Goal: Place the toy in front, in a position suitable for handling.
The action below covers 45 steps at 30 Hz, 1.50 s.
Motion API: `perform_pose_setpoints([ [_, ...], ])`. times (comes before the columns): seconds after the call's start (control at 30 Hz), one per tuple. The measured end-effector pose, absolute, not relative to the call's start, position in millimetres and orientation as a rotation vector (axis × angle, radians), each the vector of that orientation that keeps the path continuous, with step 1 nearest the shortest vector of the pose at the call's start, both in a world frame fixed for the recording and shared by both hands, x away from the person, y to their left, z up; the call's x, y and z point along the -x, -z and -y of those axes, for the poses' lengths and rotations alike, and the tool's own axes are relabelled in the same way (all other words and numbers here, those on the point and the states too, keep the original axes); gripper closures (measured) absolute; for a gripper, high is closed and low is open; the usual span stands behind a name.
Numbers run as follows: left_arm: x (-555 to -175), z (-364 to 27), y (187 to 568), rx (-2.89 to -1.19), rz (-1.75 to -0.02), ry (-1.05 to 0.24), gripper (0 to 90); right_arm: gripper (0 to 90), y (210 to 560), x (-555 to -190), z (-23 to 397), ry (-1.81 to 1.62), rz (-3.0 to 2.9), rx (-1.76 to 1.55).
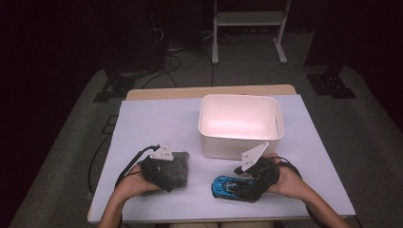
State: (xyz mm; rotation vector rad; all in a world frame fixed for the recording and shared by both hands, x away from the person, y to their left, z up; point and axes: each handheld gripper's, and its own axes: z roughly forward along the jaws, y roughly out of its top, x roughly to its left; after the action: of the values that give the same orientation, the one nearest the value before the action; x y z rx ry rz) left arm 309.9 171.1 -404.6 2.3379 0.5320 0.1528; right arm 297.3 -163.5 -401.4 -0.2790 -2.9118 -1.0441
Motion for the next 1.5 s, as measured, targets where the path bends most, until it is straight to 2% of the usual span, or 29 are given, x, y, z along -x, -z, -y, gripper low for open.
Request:
perform_pose_setpoints([
  [0.9,-310,-172,404,-2.336,-0.535,-0.153,10.0,16.8,446,-295,147,0.945,2.997,0.279],
  [1.5,-310,-172,406,-2.341,-0.539,-0.145,10.0,16.1,451,-290,150,0.995,3.024,0.292],
])
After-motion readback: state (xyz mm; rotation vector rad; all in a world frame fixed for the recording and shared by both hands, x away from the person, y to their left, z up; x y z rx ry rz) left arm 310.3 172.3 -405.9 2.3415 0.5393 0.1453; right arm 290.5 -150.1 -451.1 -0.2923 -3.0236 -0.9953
